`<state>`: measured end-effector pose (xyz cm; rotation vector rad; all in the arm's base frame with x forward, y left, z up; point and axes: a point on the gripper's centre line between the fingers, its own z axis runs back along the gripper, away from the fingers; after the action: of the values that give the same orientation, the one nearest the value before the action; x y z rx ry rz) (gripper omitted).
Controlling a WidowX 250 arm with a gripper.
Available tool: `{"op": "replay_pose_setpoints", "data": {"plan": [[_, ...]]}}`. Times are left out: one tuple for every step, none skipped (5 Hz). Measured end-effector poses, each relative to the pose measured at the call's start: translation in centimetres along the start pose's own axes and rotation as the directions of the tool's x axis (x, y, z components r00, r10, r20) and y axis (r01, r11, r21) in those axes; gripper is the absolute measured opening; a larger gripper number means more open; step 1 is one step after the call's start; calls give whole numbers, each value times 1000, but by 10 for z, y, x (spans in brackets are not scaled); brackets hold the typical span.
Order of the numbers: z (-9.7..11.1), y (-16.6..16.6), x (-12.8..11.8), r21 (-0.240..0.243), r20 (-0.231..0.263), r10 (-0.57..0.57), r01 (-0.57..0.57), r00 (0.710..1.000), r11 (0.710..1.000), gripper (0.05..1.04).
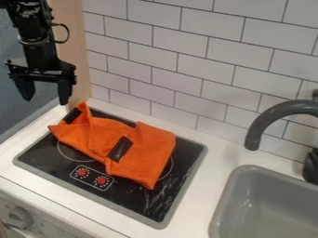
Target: Unfold the cloth from the middle to the right
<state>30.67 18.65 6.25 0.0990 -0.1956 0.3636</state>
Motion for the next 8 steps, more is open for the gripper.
{"op": "replay_pose_setpoints", "data": {"plan": [[-10,-2,-6,-10,-33,2,-2,999,1000,999],[-13,-7,-9,-36,-34,-15,14,999,999,999],[-16,-23,-11,-60,-42,-64,61,997,996,999],[-18,-44,-13,-107,-34,-124,120,992,987,999],[-17,-68,-15,-144,-24,-220,215,975,966,999],[-17,-92,-18,-185,-12,-281,274,960,944,999],[-18,-108,-21,-183,-5,-331,324,944,928,999],[-30,-114,-26,-189,-36,-350,338,936,922,999]]}}
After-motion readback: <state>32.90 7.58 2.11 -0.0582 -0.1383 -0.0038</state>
